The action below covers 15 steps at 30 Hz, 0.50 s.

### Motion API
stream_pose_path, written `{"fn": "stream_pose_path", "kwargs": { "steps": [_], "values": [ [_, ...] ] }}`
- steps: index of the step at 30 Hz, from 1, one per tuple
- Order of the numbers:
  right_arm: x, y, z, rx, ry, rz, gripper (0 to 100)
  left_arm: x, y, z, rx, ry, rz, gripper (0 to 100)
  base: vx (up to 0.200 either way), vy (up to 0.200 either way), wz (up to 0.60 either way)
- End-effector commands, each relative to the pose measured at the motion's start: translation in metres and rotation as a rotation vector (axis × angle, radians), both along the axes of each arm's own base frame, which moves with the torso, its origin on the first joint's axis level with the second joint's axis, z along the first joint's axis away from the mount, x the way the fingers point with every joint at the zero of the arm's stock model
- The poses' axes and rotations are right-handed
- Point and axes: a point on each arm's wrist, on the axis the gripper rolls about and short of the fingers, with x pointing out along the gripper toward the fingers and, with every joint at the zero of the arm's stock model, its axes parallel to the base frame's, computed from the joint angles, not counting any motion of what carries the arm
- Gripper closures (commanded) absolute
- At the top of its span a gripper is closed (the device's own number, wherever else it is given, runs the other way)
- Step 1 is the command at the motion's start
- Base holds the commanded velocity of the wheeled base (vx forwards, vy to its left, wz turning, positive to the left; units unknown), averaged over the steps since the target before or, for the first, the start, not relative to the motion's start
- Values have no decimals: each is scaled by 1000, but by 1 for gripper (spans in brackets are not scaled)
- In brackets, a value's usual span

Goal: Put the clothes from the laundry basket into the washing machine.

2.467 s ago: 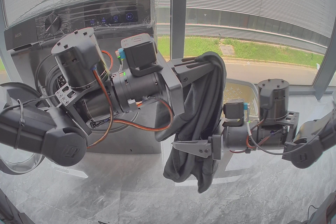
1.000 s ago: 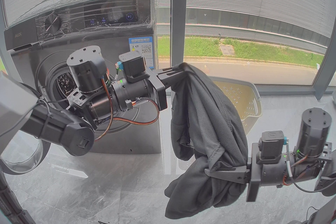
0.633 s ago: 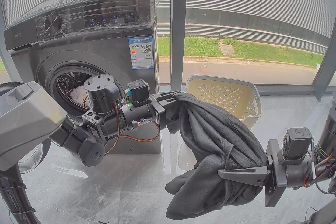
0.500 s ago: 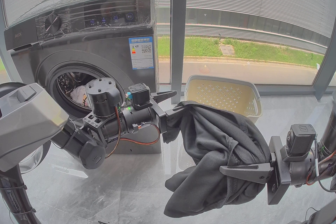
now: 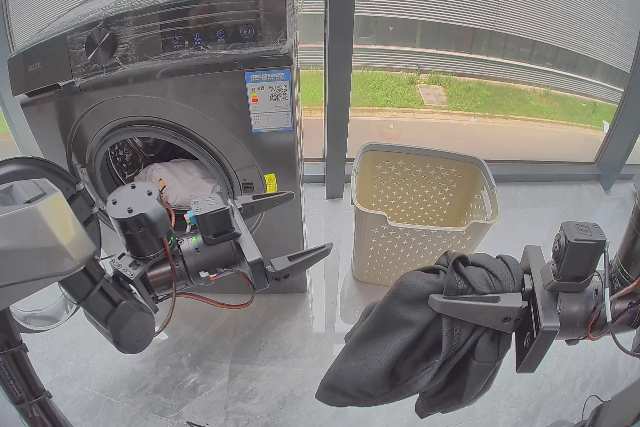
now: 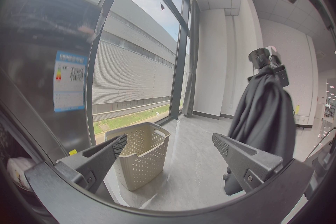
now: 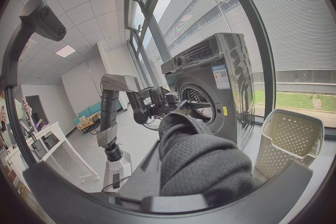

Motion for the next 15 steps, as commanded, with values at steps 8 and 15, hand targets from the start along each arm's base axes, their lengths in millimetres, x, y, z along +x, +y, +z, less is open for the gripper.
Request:
{"fn": "stream_pose_path", "kwargs": {
  "steps": [8, 15],
  "values": [
    [6, -1, 5, 15, -14, -26, 100, -84, 19, 57, -60, -131, -100, 0, 0, 0, 0],
    [6, -1, 10, 25, -26, -26, 100, -109, -2, 60, -73, -139, -228, 0, 0, 0, 0]
  ]
}}
